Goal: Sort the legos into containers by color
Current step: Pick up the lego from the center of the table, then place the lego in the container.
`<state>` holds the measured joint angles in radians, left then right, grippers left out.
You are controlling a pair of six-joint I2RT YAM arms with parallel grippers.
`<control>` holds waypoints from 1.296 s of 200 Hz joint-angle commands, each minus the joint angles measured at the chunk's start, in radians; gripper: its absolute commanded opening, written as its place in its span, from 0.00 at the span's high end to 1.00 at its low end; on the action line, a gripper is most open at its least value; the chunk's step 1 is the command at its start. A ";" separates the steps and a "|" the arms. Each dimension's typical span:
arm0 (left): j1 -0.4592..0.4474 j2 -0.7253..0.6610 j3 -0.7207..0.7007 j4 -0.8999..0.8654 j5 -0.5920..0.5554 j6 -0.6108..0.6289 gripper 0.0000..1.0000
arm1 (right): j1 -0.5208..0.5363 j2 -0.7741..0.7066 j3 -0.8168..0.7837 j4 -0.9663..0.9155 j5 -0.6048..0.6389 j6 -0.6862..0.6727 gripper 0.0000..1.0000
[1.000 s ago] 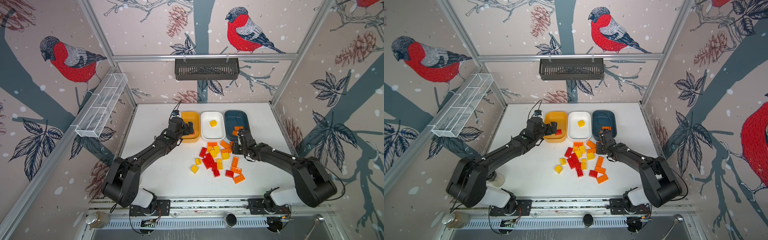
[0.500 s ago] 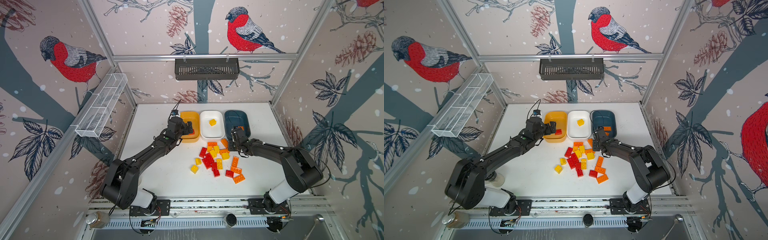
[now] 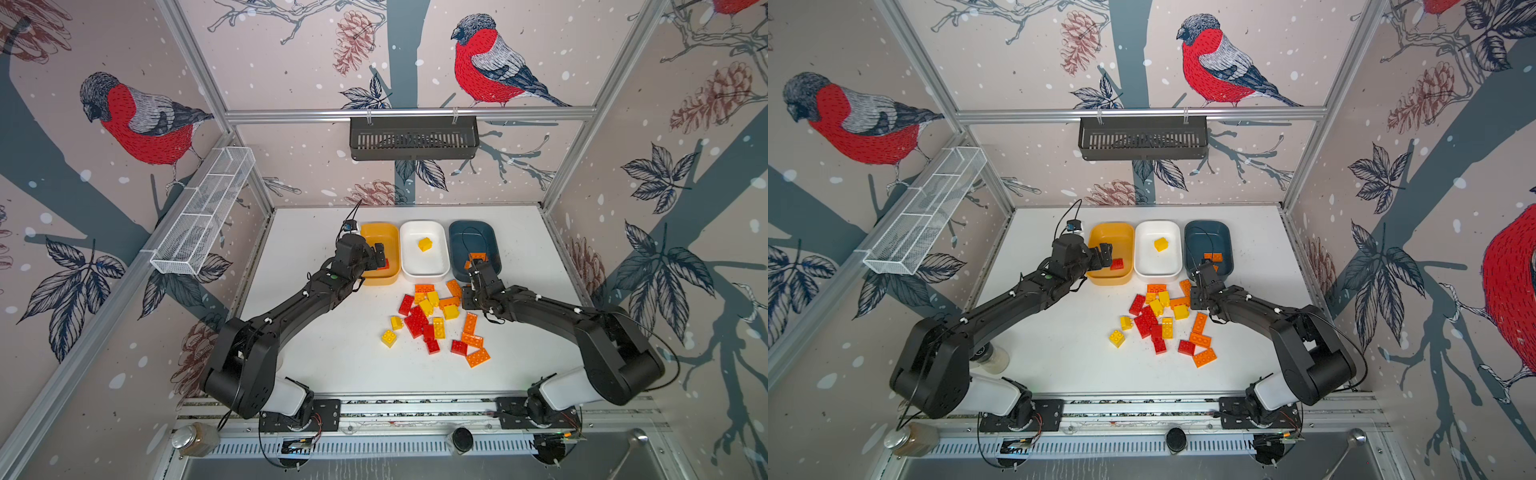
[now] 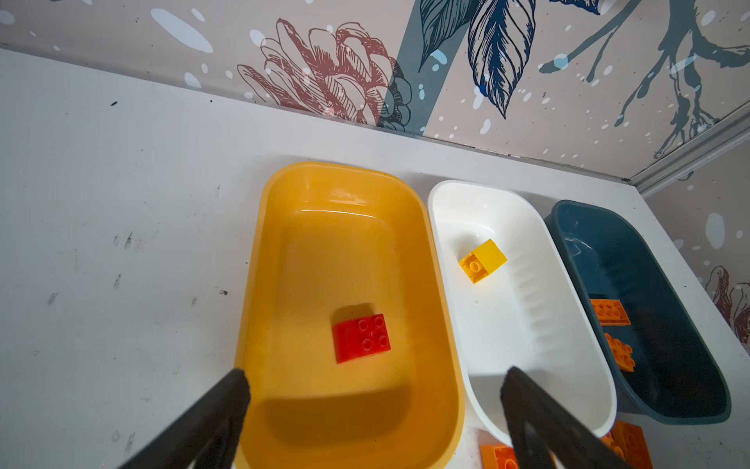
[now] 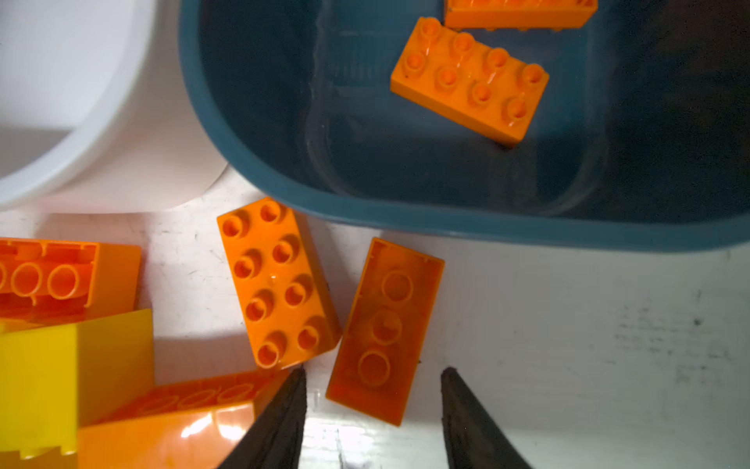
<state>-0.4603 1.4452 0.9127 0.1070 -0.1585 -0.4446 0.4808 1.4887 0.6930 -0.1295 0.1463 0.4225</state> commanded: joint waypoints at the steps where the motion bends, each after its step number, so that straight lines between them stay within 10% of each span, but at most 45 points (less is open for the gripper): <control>1: 0.002 0.006 0.001 0.011 0.005 -0.005 0.03 | -0.005 0.020 0.000 -0.001 -0.004 0.009 0.45; 97: 0.002 0.012 0.004 0.001 0.015 -0.014 0.03 | 0.001 0.123 0.053 -0.062 0.054 0.061 0.57; 199: -0.129 0.072 0.074 -0.097 -0.078 0.089 0.03 | -0.055 -0.173 0.079 -0.001 -0.054 0.005 0.67; 259: -0.171 0.089 0.049 -0.177 0.021 0.086 0.03 | -0.171 0.011 0.187 0.131 -0.071 -0.023 0.66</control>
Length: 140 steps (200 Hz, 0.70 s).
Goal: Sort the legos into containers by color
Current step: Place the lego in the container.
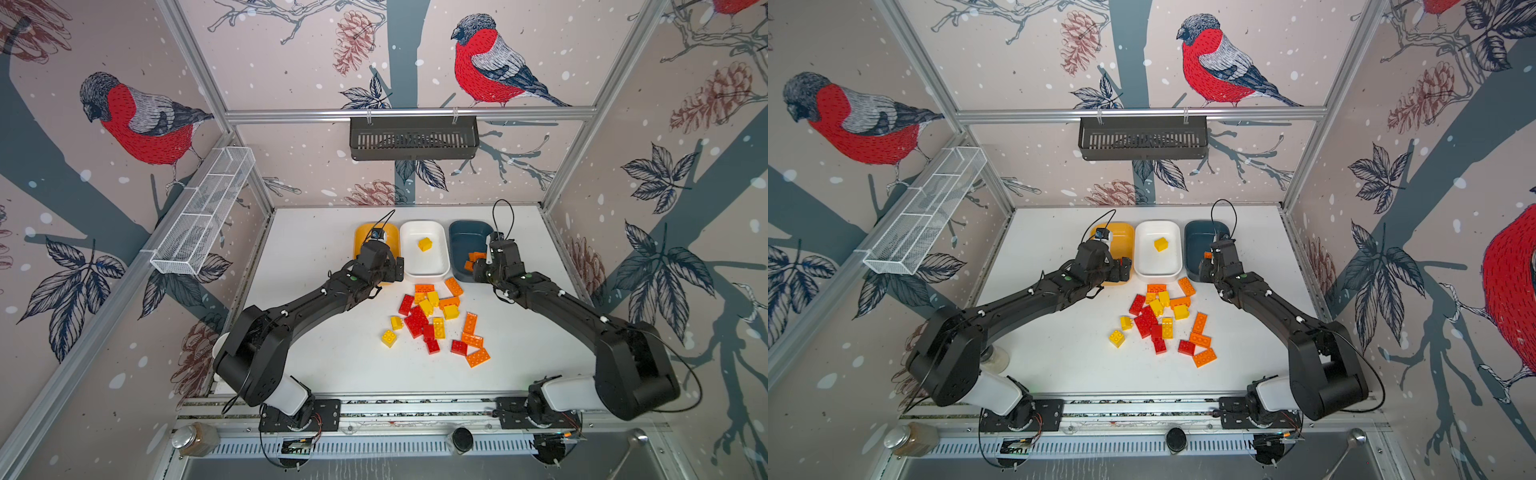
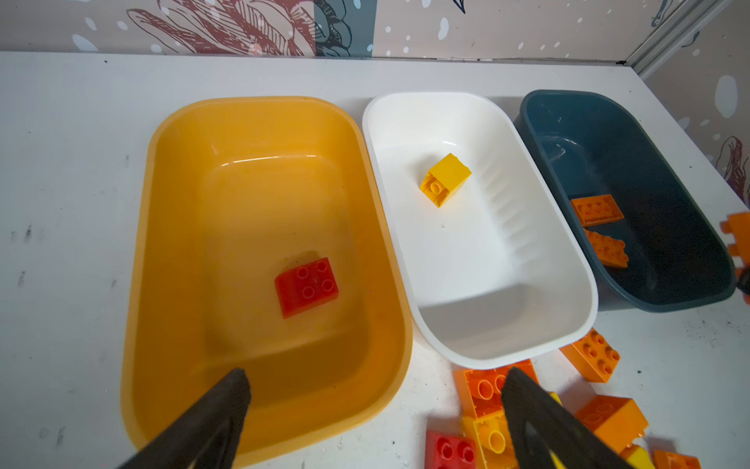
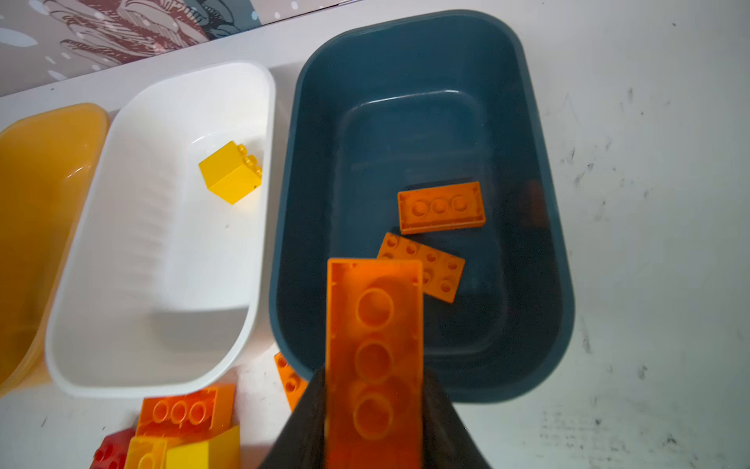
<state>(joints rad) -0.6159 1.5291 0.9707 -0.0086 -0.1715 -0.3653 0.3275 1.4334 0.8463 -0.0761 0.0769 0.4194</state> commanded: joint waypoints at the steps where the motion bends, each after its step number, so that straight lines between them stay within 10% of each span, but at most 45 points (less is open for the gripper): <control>1: -0.016 0.005 -0.010 -0.064 0.034 0.006 0.03 | -0.018 0.070 0.034 0.079 0.000 -0.020 0.66; 74: -0.045 0.023 -0.077 -0.143 0.245 0.019 0.08 | -0.026 0.336 0.286 0.044 0.073 -0.034 0.55; 140: -0.050 0.099 -0.057 -0.162 0.329 0.032 0.38 | 0.075 0.149 0.224 0.096 0.128 -0.074 0.21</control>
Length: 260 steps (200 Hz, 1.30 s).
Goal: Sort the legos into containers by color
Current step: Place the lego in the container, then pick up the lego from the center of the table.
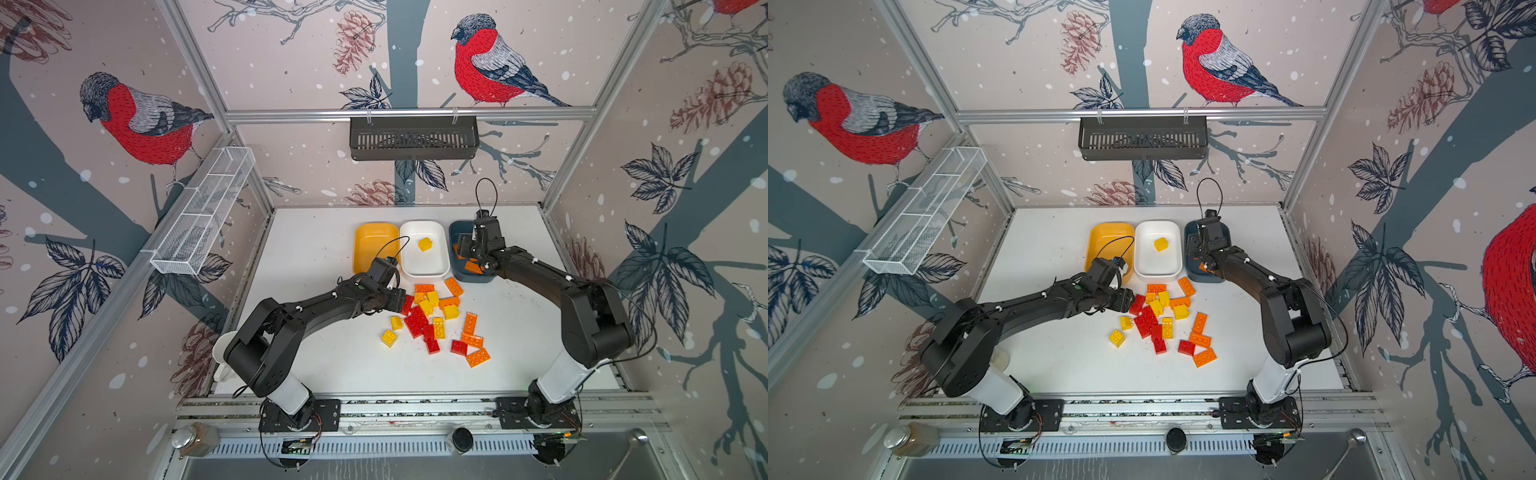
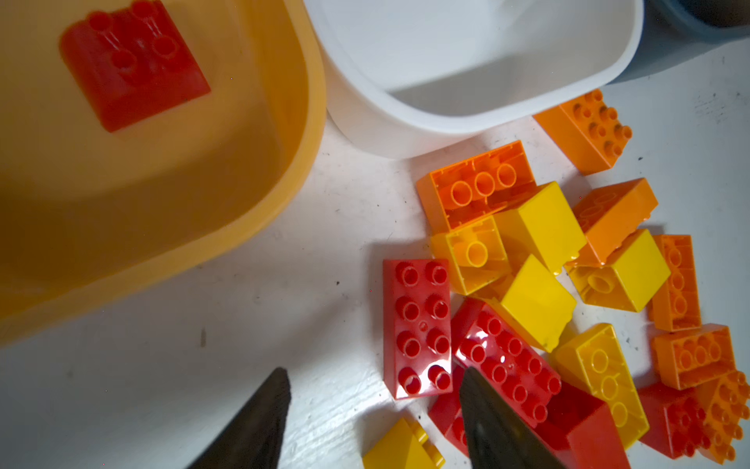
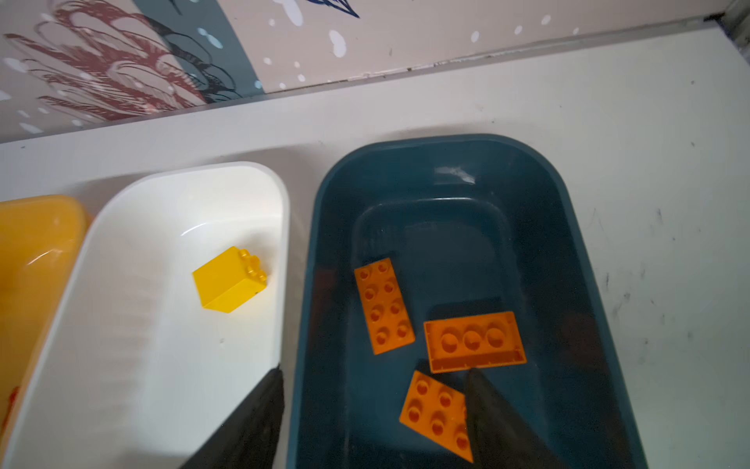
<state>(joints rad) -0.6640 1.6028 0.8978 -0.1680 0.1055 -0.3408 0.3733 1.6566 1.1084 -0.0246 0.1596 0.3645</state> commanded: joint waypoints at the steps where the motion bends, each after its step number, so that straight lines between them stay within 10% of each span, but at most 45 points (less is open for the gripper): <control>1: -0.002 0.027 0.017 -0.002 0.054 0.007 0.38 | 0.030 -0.080 -0.041 0.047 0.046 -0.018 0.20; 16: -0.007 0.054 0.029 0.005 0.069 0.009 0.38 | 0.037 -0.150 -0.095 0.088 0.057 -0.001 0.00; 76: -0.056 0.157 0.094 -0.021 0.015 0.036 0.45 | -0.003 -0.399 -0.316 0.202 0.164 0.058 0.01; 196: -0.099 0.304 0.212 -0.123 -0.147 0.022 0.64 | -0.085 -0.504 -0.413 0.125 -0.022 0.105 0.01; 260: -0.104 0.079 0.194 -0.078 -0.258 -0.024 0.81 | -0.004 -0.491 -0.420 0.113 -0.144 0.033 0.01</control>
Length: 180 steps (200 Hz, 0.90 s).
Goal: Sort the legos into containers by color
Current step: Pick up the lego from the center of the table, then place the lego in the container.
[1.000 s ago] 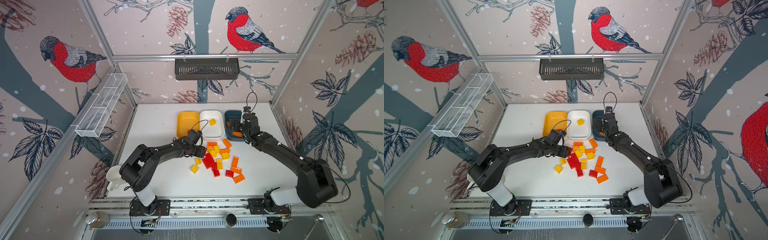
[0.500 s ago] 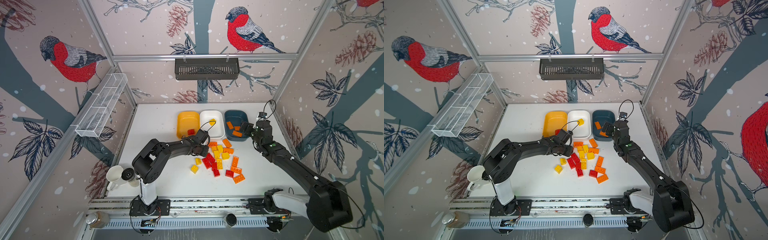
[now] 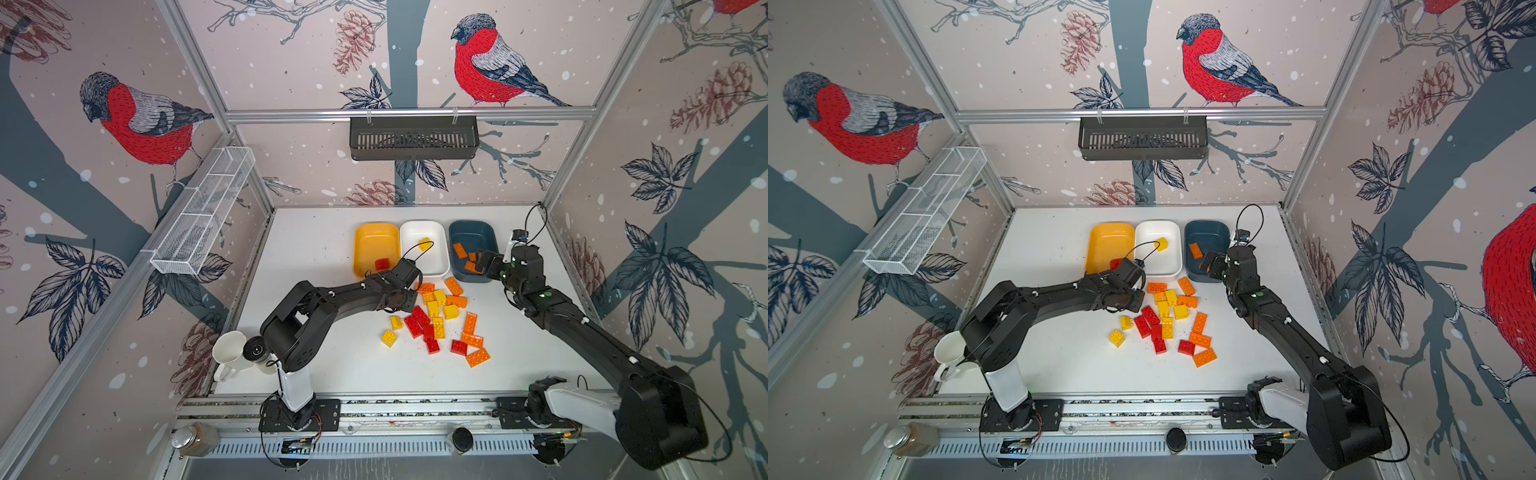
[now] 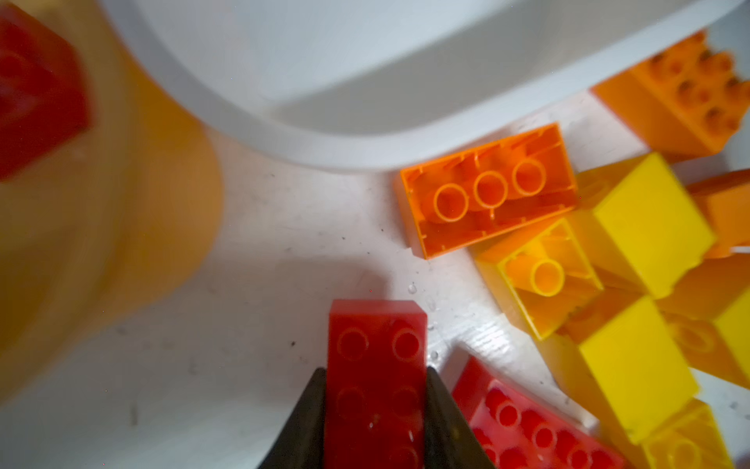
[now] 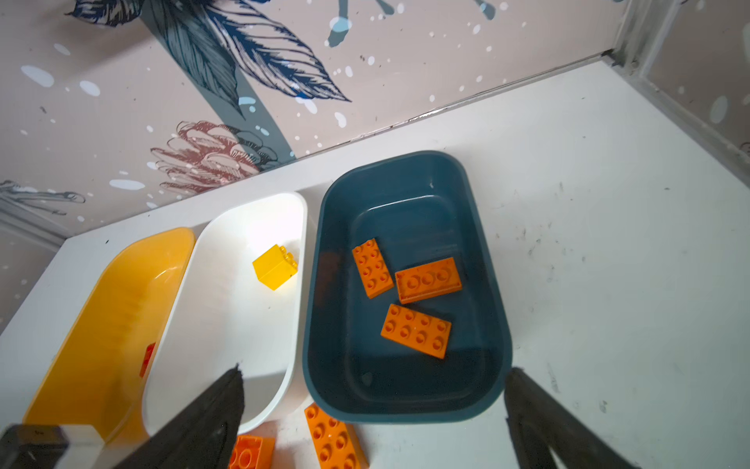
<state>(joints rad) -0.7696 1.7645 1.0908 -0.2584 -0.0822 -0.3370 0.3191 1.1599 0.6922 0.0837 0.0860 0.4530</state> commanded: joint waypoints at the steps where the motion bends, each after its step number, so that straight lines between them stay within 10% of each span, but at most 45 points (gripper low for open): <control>1: 0.001 -0.089 0.001 0.013 -0.075 -0.029 0.81 | 0.055 0.006 -0.005 0.005 -0.072 -0.060 0.01; 67: 0.081 -0.197 0.022 0.069 -0.346 -0.056 0.81 | 0.315 0.089 -0.013 -0.028 0.034 -0.089 0.01; 145: 0.221 0.043 0.227 0.107 -0.412 -0.025 0.80 | 0.366 0.195 -0.058 -0.120 0.017 0.082 0.00; 180: 0.224 0.134 0.352 0.006 -0.438 -0.060 0.61 | 0.391 0.177 -0.104 -0.150 0.018 0.093 0.08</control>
<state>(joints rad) -0.5468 1.8671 1.3960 -0.1909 -0.4889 -0.3843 0.7017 1.3495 0.6140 -0.0311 0.1085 0.5220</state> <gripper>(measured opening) 0.357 0.938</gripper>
